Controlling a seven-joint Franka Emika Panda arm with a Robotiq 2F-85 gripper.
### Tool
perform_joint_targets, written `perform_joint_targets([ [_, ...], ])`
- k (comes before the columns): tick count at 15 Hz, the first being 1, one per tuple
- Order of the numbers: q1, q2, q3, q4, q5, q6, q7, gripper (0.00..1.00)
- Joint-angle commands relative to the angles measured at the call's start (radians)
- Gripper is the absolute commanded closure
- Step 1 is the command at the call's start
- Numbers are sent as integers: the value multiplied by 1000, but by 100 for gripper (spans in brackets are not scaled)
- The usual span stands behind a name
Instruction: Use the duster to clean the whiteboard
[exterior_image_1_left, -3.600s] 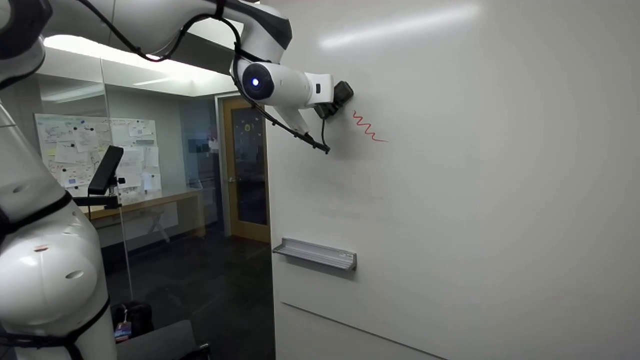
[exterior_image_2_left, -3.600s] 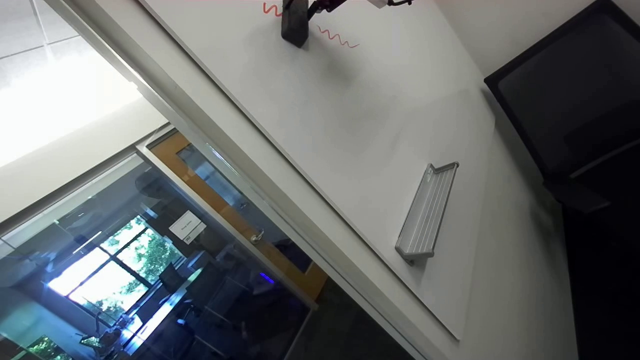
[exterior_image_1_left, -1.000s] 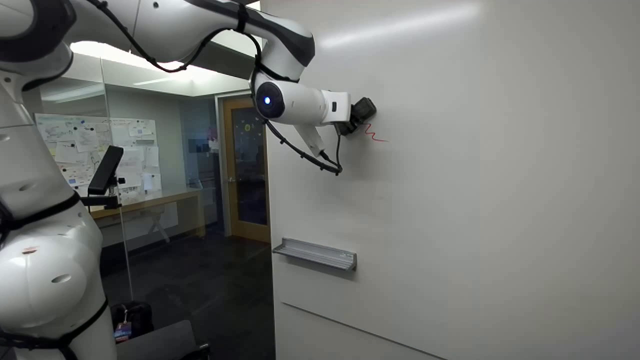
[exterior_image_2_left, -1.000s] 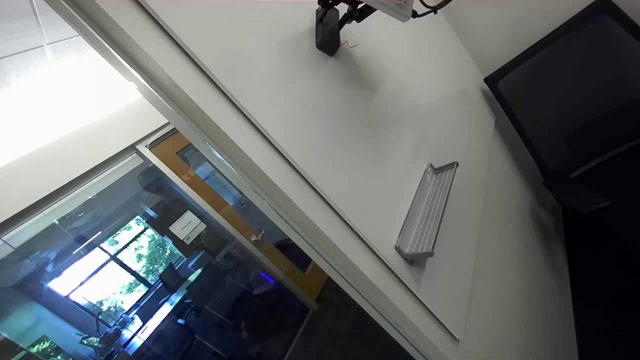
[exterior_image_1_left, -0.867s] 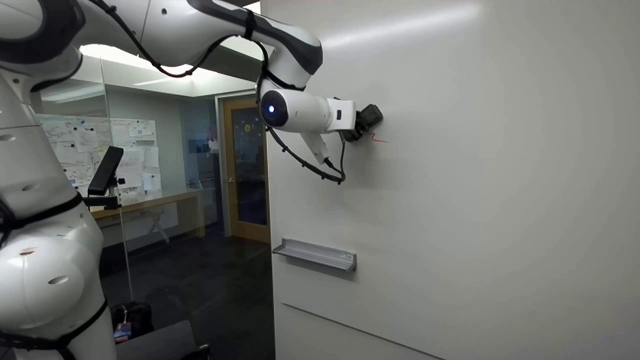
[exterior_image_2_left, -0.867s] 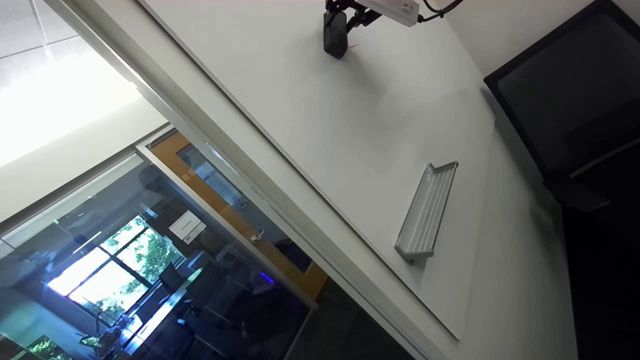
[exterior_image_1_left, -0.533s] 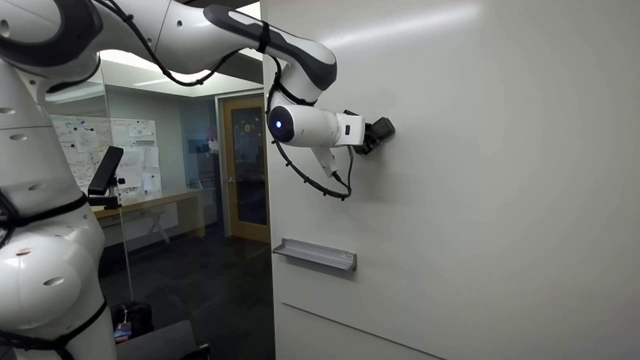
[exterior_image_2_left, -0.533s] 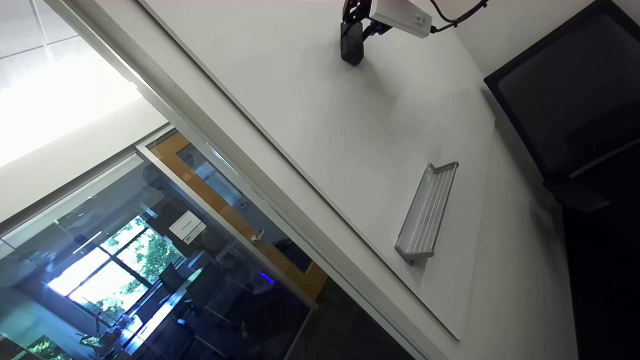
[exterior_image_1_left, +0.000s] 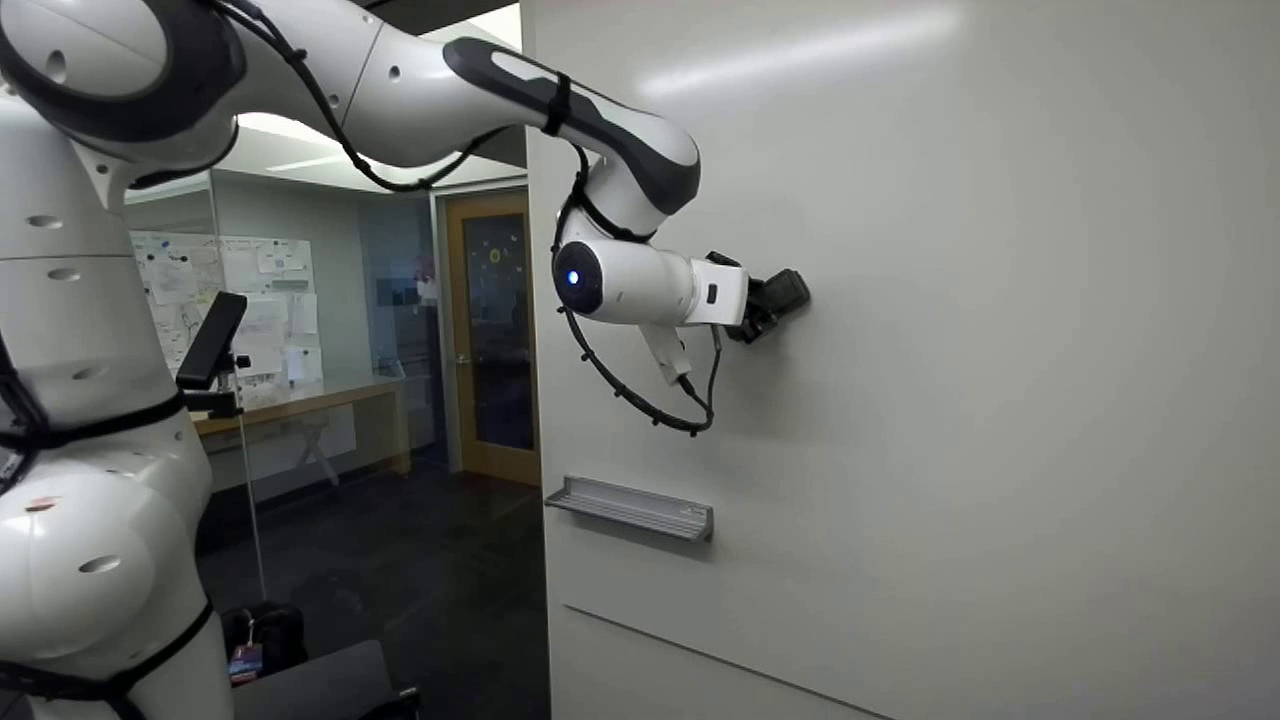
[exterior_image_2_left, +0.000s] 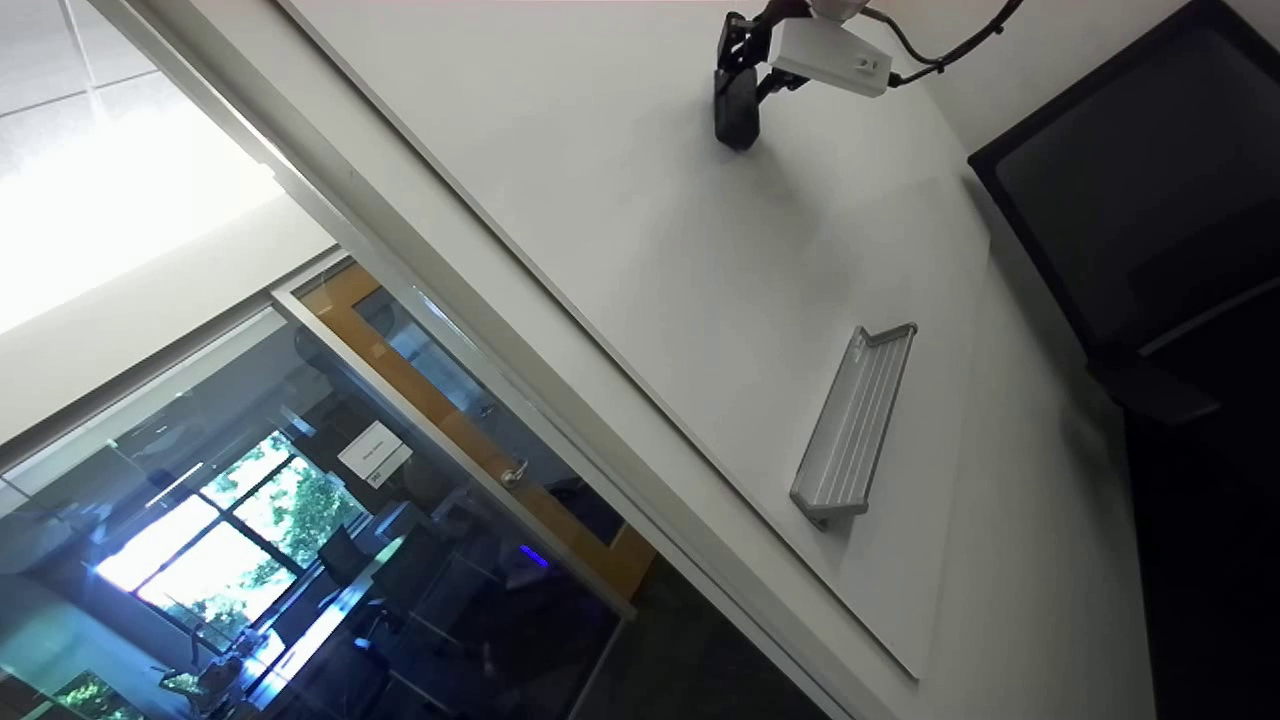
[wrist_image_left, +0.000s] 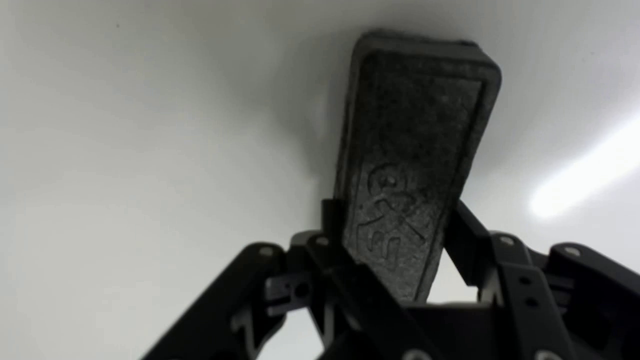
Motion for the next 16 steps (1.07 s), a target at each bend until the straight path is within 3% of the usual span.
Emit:
perform_joint_targets([
  [1, -6, 53, 4, 38, 42, -8, -58, 71],
  [4, 1, 3, 11, 24, 27, 47, -45, 71],
  [7, 22, -60, 32, 13, -39, 199, 0, 71],
  [10, 82, -107, 52, -8, -196, 371, 124, 71],
  [12, 159, -128, 40, -45, -310, 441, 243, 71],
  [13, 132, -141, 97, -88, -401, 443, 354, 71],
  [15, 149, -153, 114, -150, -525, 449, 500, 71],
  [16, 217, -151, 55, -166, -522, 455, 496, 71],
])
